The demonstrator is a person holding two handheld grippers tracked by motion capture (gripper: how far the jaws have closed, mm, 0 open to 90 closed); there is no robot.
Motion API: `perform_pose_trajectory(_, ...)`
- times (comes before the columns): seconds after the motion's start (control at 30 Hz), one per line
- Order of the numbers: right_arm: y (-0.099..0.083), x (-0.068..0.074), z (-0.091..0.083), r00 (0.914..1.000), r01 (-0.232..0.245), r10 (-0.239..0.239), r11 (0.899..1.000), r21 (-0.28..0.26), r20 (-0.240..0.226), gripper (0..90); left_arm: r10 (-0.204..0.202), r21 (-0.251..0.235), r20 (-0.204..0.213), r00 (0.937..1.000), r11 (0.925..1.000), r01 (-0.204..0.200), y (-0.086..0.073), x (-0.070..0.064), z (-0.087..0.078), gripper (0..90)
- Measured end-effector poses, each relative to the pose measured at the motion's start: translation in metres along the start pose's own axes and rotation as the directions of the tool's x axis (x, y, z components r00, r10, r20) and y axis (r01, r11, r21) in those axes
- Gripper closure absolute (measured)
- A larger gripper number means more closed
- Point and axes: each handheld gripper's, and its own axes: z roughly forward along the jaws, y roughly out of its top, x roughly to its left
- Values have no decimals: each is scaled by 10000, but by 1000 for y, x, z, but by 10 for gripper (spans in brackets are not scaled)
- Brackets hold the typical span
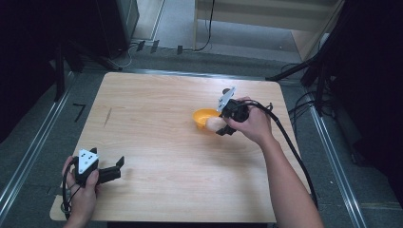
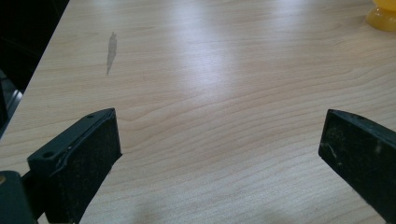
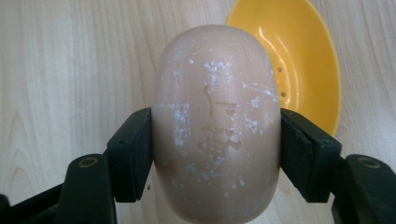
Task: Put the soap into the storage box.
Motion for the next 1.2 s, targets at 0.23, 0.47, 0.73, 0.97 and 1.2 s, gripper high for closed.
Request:
perform_pose_trajectory(0.23, 9, -15, 2, 10000, -22, 21, 9994, 357, 44, 334, 5, -8, 30, 10000, 10000, -5, 0, 0, 0, 0)
perform_pose_trajectory(0.47, 21, -24, 8, 9999, 123, -119, 9989, 458, -106, 334, 31, -33, 63, 10000, 10000, -31, 0, 0, -1, 0)
perform_pose_trajectory(0.73, 21, -36, 18, 9986, -284, 306, 9983, 510, -433, 333, 31, -59, 92, 10000, 10000, -30, 0, 0, -1, 0)
perform_pose_trajectory(0.97, 21, -42, 24, 9959, -529, 574, 9965, 643, -706, 332, -3, -47, 88, 10000, 10000, 3, 0, 1, -1, 0)
perform_pose_trajectory(1.2, 21, -46, 28, 9895, -913, 1001, 9921, 860, -1045, 331, 2, -56, 83, 10000, 10000, -1, 0, 0, -1, 0)
